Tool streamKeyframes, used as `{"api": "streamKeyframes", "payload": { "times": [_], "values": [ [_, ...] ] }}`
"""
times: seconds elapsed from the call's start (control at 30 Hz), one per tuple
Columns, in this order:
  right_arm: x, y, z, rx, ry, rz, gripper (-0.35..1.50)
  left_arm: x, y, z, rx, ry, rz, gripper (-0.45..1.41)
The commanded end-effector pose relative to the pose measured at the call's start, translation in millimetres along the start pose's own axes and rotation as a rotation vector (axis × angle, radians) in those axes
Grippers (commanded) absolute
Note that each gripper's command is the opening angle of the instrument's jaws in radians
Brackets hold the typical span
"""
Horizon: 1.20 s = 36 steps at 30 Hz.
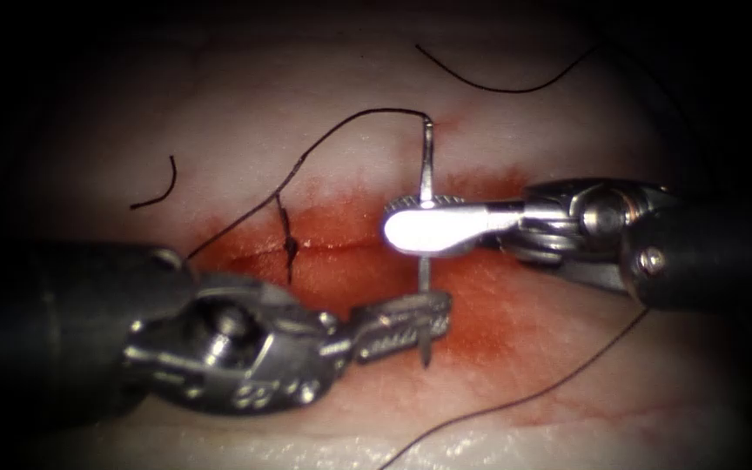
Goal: Wound Closure
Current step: Hand needle to left gripper to readjust grasp with needle straight-on in right hand, then push needle through adjacent tissue above incision with right needle holder
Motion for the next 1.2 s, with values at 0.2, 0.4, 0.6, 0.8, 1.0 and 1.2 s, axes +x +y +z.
{"api": "streamKeyframes", "payload": {
  "times": [0.2,0.4,0.6,0.8,1.0,1.2],
  "values": [
    [-0.3,0.4,0.7,-0.008,0.010,0.001,0.24,0.0,0.4,0.7,0.001,-0.001,0.001,-0.45],
    [-0.1,0.5,0.8,-0.077,0.061,0.000,-0.35,0.1,0.5,0.8,0.004,-0.003,0.002,-0.45],
    [0.2,0.8,0.6,-0.087,0.075,-0.001,-0.35,0.1,0.5,0.8,-0.007,-0.005,0.002,-0.45],
    [0.8,1.1,-0.4,-0.011,0.054,-0.008,-0.35,-0.6,-1.0,-0.4,0.058,0.020,-0.186,1.03],
    [1.4,1.6,-0.5,0.026,0.060,-0.117,-0.35,-0.8,-0.4,-2.3,0.083,0.044,-0.331,1.16],
    [4.2,2.5,-0.3,0.101,0.056,-0.448,-0.35,-1.6,0.9,-3.0,0.090,0.014,-0.466,0.12]
  ]
}}
